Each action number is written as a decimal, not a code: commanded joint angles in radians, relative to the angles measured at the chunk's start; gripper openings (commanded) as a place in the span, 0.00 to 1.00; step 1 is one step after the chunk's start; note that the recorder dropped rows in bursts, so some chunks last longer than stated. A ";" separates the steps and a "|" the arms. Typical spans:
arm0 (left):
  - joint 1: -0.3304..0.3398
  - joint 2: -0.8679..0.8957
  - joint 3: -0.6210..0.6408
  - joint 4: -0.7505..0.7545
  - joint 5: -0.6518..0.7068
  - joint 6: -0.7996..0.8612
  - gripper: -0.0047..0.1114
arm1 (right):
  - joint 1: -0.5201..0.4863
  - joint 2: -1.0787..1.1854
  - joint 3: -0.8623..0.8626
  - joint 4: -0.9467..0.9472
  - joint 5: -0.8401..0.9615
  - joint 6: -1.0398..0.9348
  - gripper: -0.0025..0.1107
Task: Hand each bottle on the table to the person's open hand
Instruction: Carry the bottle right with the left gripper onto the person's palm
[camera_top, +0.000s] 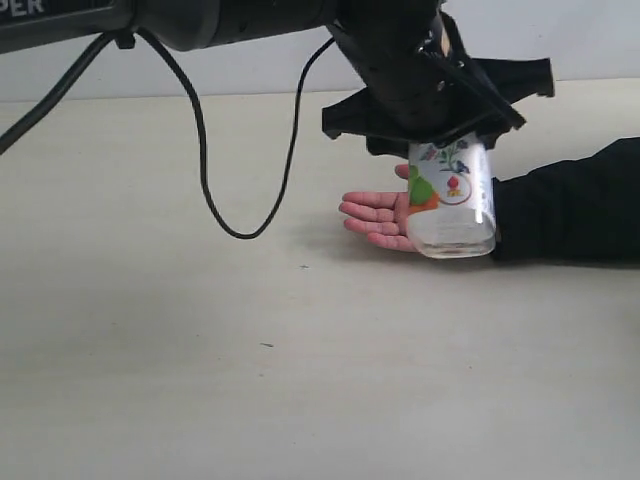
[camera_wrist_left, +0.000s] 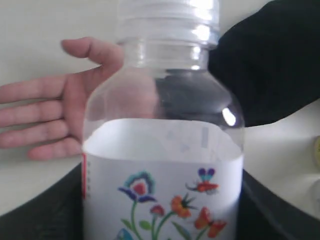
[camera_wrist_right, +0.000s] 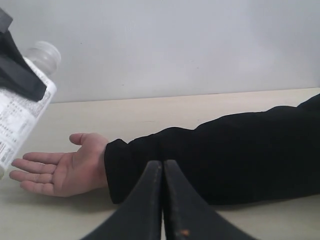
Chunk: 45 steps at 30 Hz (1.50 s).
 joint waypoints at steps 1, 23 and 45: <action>0.000 -0.010 -0.044 0.004 -0.070 -0.054 0.05 | 0.003 -0.007 0.004 -0.001 -0.003 0.001 0.02; 0.129 0.190 -0.157 -0.344 -0.165 0.084 0.04 | 0.003 -0.007 0.004 -0.001 -0.003 0.001 0.02; 0.166 0.341 -0.157 -0.335 -0.202 0.100 0.05 | 0.003 -0.007 0.004 -0.001 -0.003 0.001 0.02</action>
